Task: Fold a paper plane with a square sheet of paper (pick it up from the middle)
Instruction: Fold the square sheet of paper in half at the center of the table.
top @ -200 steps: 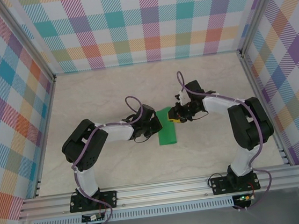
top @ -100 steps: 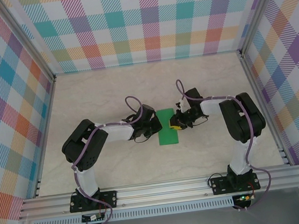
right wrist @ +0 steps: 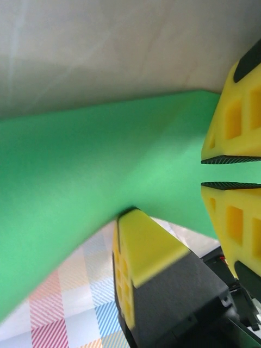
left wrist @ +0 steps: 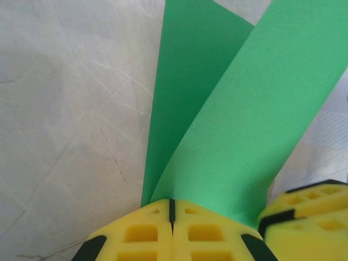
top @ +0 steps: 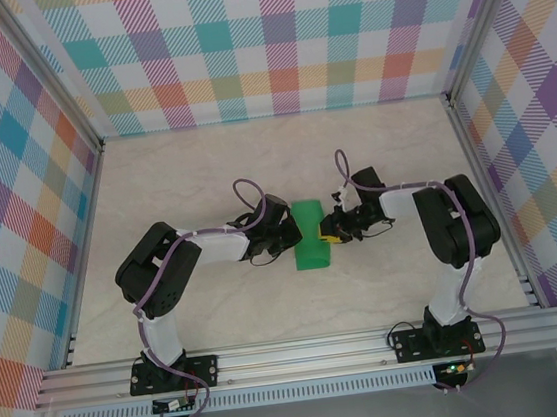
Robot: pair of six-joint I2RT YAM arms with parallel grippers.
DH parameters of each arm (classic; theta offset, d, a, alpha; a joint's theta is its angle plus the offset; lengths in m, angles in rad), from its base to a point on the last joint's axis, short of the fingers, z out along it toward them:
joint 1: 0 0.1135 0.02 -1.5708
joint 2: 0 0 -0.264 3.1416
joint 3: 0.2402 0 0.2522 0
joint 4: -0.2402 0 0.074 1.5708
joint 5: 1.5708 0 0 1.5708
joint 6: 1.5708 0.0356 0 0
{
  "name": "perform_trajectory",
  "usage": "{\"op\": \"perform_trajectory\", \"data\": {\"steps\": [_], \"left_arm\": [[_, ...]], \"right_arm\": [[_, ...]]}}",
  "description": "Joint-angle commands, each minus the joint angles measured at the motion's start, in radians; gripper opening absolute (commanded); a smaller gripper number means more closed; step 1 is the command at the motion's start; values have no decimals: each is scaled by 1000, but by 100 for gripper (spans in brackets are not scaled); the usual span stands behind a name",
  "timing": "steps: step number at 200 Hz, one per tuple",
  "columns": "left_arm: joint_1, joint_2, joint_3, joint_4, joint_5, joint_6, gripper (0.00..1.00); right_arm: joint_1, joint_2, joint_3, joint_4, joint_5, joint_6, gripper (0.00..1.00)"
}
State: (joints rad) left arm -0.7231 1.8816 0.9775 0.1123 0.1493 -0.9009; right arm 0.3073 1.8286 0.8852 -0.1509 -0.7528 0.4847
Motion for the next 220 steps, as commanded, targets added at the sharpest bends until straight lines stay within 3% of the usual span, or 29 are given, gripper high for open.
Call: {"op": "perform_trajectory", "data": {"steps": [1,29,95,169,220], "left_arm": [[4,20,-35,-87,-10,14,3],[2,23,-34,-83,-10,13,2],[1,22,-33,-86,-10,12,2],[0,26,-30,-90,-9,16,2],[-1,28,-30,-89,-7,16,2]], "right_arm": [[-3,-86,-30,-5,-54,-40,19],[14,-73,-70,24,-71,-42,20],[29,24,-86,-4,63,-63,19],[67,-125,-113,-25,40,-84,20],[91,-65,-167,-12,135,-68,19]]}}
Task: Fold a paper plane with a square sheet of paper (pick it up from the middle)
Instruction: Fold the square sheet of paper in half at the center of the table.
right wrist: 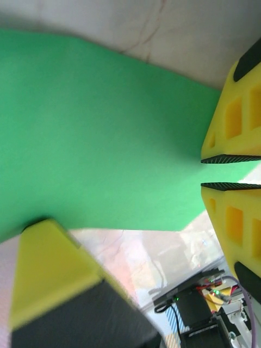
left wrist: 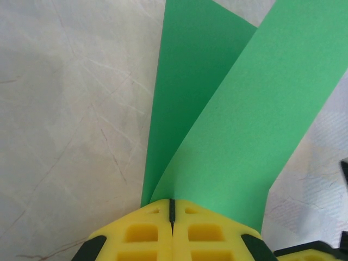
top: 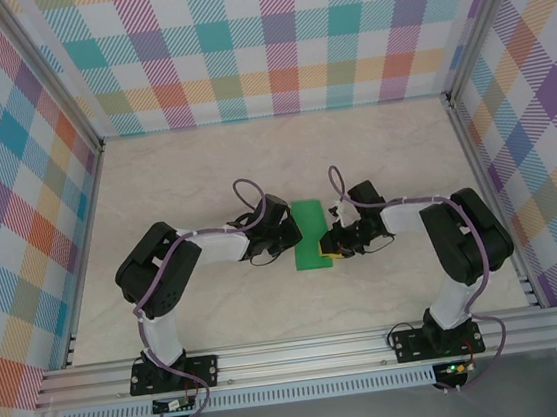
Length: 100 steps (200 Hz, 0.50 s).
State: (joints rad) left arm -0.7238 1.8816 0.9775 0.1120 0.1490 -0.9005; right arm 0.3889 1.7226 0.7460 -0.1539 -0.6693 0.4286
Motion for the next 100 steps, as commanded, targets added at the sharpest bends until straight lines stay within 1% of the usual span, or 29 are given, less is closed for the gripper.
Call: {"op": "perform_trajectory", "data": {"steps": [1,13,41,76,100], "left_arm": [[0,28,-29,-89,-7,16,2],[1,25,-31,-88,-8,17,2],[1,25,-30,-91,-6,16,2],[1,22,-32,-93,-6,18,2],[1,23,-32,-91,-7,18,2]], "right_arm": [[9,42,-28,-9,54,-12,19],[16,52,-35,-8,81,-5,19],[20,24,-35,-14,80,4,18],[30,-69,-49,-5,20,0,18],[38,-68,-67,3,25,2,18]]}}
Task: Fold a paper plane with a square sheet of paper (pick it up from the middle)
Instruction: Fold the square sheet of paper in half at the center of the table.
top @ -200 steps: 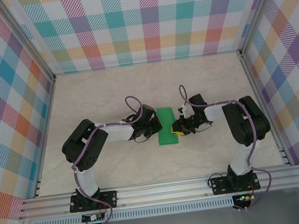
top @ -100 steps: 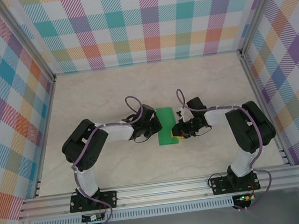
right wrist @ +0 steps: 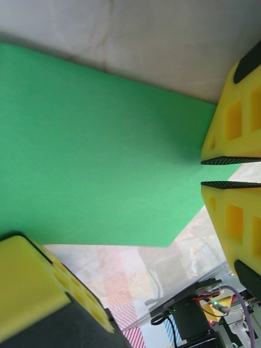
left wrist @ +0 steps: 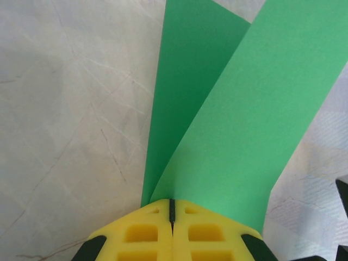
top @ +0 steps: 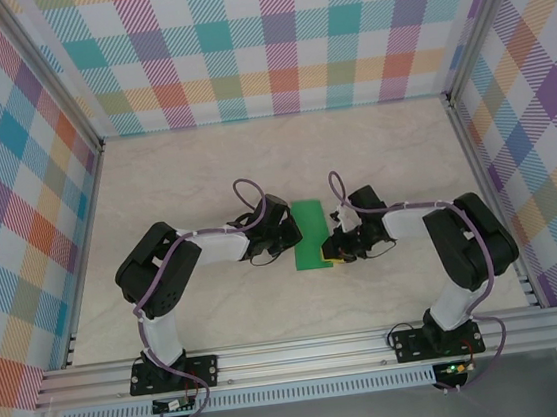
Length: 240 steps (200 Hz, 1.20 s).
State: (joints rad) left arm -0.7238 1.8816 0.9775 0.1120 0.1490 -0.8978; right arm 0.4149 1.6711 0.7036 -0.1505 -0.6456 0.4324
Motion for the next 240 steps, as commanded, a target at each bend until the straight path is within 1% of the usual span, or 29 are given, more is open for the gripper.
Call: {"op": "perform_trajectory", "data": {"steps": [1,53,90,112,150,165,181,210,226,240], "left_arm": [[0,23,-32,-90,-7,16,2],[0,27,-31,-89,-6,16,2],[0,25,-33,-93,-6,18,2],[0,25,-32,-92,-5,17,2],[0,27,-31,-94,-4,19,2],[1,27,-31,-93,-4,19,2],[0,25,-31,-96,-3,22,1],[1,27,-32,-100,-3,22,2],[1,27,-36,-99,-5,22,2],[1,31,-35,-99,-3,22,1]], "right_arm": [[12,-14,-25,0,2,-2,18],[13,46,-48,-10,71,18,18],[14,-23,-68,35,-11,25,18],[13,-26,-73,46,-43,23,18],[13,33,-61,0,47,27,18],[12,28,-39,-29,76,31,18],[10,-9,-3,-56,89,29,18],[-23,-71,97,-92,51,14,18],[-51,-65,148,-82,34,8,18],[-66,-27,199,-84,40,-1,19]]}}
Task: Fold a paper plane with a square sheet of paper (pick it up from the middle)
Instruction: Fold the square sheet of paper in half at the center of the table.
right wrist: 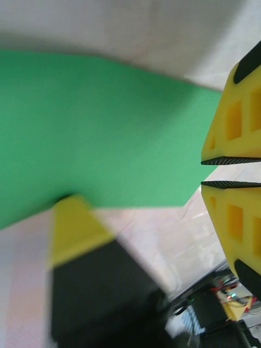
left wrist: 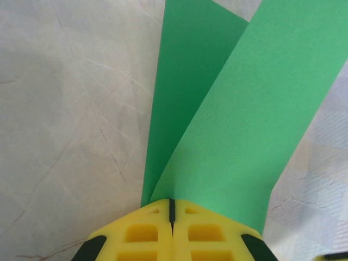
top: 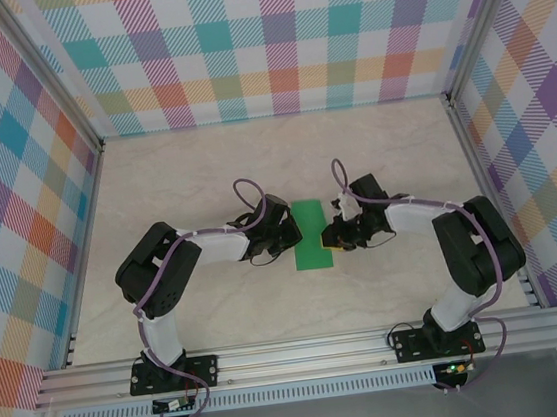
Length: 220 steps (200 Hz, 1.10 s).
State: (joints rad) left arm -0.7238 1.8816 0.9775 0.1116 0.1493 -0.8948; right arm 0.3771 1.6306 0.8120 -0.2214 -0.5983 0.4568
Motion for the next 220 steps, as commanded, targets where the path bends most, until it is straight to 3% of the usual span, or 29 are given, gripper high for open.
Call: {"op": "perform_trajectory", "data": {"steps": [1,49,104,163,220], "left_arm": [[1,31,-35,-99,-4,19,1],[1,38,-32,-98,-2,17,1],[0,39,-38,-108,-9,23,1],[0,46,-34,-114,-9,26,1],[0,41,-31,-125,-10,28,1]], "right_arm": [[-29,17,94,-13,-8,-27,19],[-39,183,193,27,8,-39,19],[-46,307,190,45,52,-50,19],[-46,261,262,-22,25,-63,20],[-57,344,328,-43,27,-77,20]]}}
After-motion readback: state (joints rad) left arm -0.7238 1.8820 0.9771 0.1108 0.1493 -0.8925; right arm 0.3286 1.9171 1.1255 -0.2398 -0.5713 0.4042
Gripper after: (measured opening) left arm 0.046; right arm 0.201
